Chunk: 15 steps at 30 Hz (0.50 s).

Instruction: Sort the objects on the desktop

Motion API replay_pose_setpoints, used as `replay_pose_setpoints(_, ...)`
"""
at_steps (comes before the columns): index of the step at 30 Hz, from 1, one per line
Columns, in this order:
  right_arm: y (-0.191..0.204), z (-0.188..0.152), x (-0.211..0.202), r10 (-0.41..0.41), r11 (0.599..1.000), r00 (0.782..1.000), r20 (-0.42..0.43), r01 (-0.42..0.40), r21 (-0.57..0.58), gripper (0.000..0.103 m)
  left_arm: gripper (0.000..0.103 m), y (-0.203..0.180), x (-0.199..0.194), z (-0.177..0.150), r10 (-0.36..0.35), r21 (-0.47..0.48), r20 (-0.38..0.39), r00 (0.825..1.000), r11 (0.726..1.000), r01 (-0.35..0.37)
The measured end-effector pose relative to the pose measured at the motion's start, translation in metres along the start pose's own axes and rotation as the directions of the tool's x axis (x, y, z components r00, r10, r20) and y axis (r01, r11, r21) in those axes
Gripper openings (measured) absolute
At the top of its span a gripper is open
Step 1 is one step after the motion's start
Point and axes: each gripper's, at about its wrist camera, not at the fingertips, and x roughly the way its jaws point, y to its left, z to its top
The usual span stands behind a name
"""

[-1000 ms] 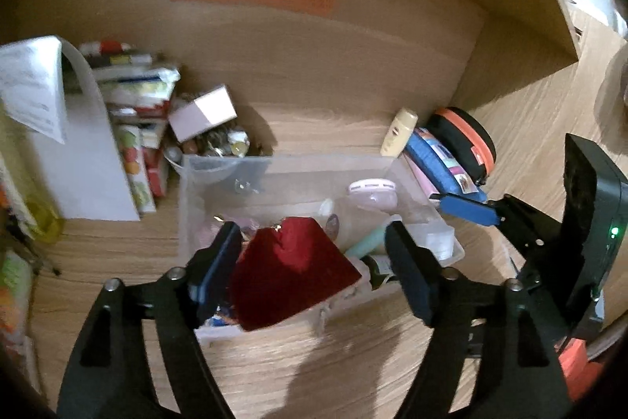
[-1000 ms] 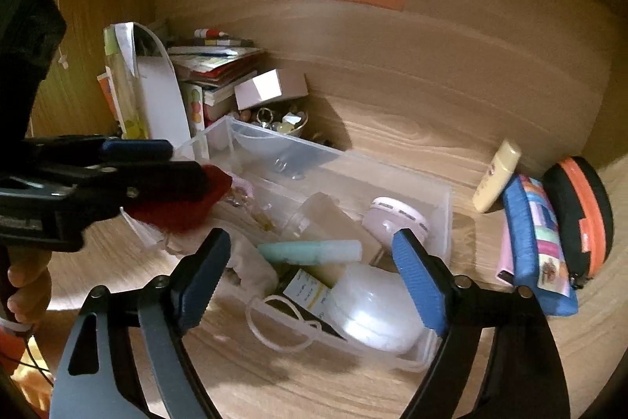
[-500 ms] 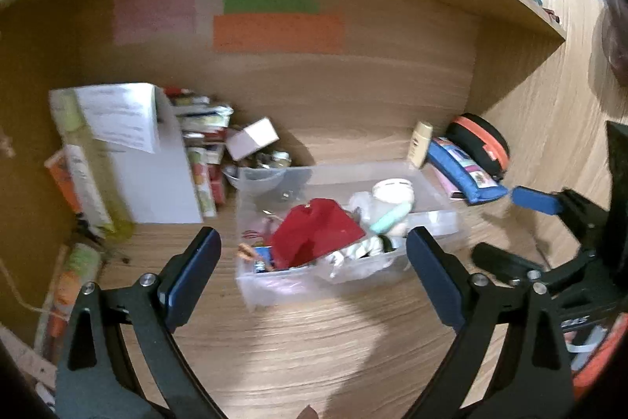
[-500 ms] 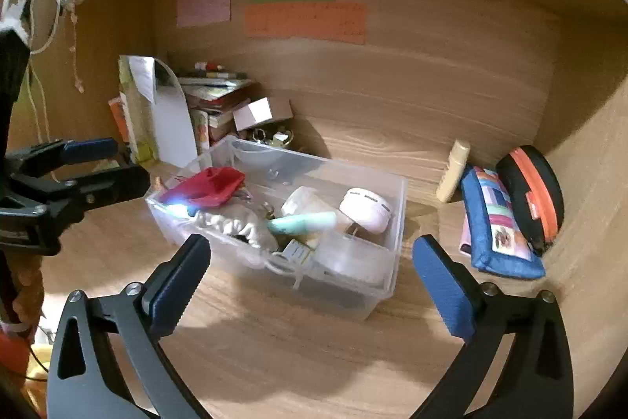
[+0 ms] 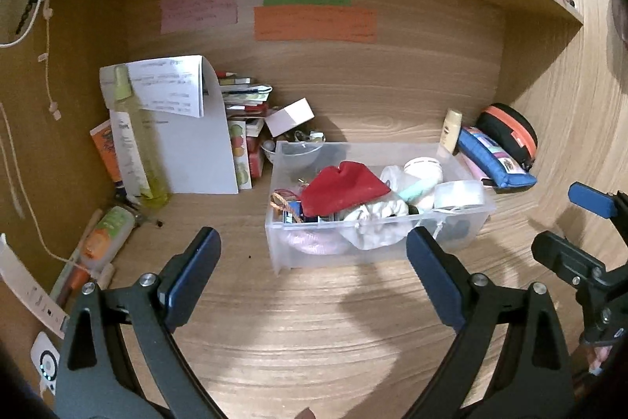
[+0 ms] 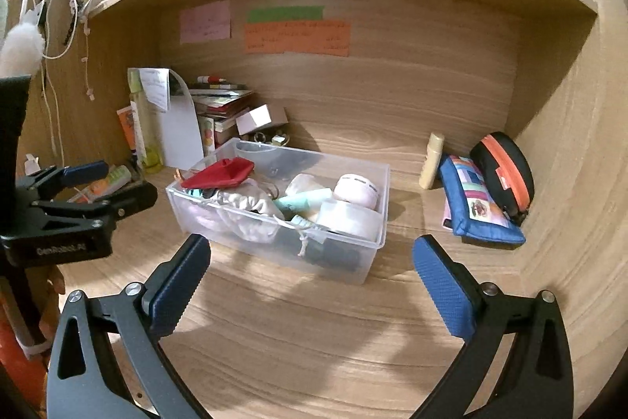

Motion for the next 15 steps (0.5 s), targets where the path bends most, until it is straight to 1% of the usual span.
replay_pose_setpoints(2, 0.0005, -0.0018, -0.0018, 0.006, 1.0, 1.0, 0.004, -0.006, 0.005, 0.103, 0.096, -0.0023, -0.0031, -0.0027, 0.007, 0.001, 0.009, 1.0, 1.0, -0.007)
replay_pose_setpoints(5, 0.0016, -0.0033, -0.005, 0.008, 1.0, 1.0, 0.007, -0.008, 0.012, 0.103, 0.096, -0.0056, -0.0065, -0.006, -0.001, 0.006, 0.016, 1.0, 1.0, 0.001)
replay_pose_setpoints(15, -0.0033, -0.0031, -0.0044, 0.011, 0.999, 1.0, -0.003, -0.011, 0.034, 0.103, 0.096, -0.0106, -0.0042, -0.0079, -0.029, 0.01, 0.008, 1.0, 1.0, 0.029)
